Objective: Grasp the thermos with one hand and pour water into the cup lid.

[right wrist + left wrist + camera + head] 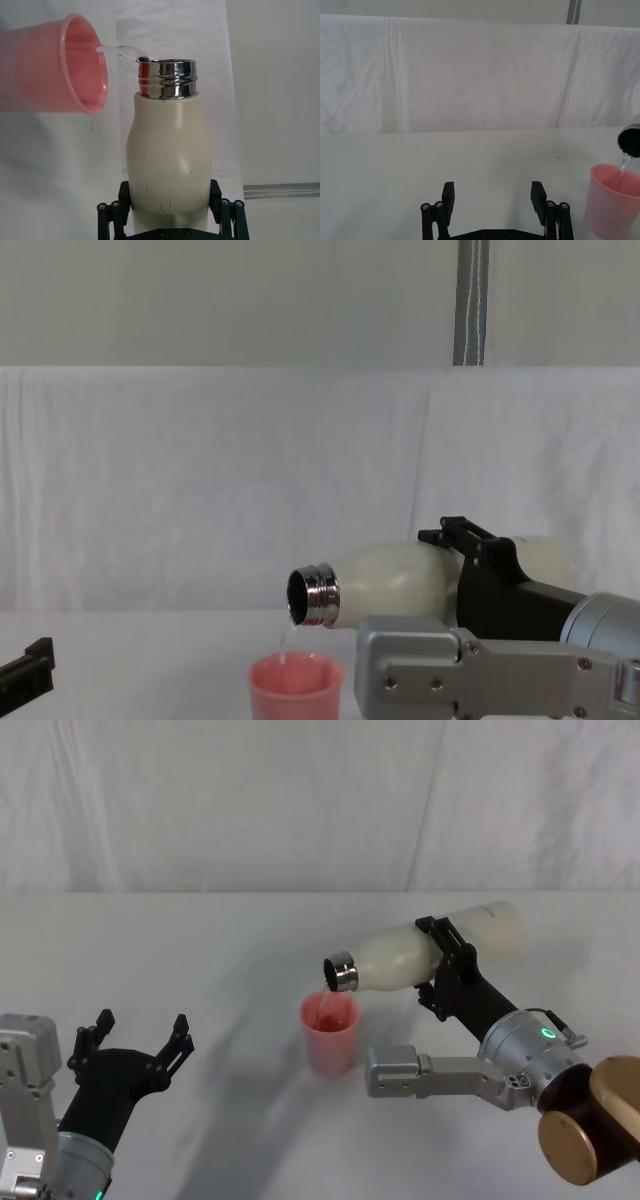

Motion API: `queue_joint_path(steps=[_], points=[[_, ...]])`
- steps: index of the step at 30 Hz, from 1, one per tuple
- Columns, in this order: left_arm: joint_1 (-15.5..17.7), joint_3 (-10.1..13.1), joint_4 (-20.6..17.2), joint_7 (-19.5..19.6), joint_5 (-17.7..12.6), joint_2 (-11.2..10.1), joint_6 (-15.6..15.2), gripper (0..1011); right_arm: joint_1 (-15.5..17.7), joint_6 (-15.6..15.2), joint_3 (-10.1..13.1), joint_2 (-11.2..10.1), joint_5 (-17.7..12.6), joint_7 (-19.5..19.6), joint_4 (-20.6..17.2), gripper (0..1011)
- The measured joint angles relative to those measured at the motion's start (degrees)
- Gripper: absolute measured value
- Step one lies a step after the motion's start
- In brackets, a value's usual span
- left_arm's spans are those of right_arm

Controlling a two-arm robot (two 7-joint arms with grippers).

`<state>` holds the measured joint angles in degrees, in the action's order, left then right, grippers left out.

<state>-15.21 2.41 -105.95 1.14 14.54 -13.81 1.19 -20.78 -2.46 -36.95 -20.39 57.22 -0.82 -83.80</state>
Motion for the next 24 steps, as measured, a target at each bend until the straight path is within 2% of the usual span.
queue_joint_path(steps=[24], points=[[0.00, 0.00, 0.00, 0.00, 0.00, 0.00, 0.00, 1001, -0.17, -0.07, 0.55, -0.40, 0.29, 0.24, 0.41, 950]])
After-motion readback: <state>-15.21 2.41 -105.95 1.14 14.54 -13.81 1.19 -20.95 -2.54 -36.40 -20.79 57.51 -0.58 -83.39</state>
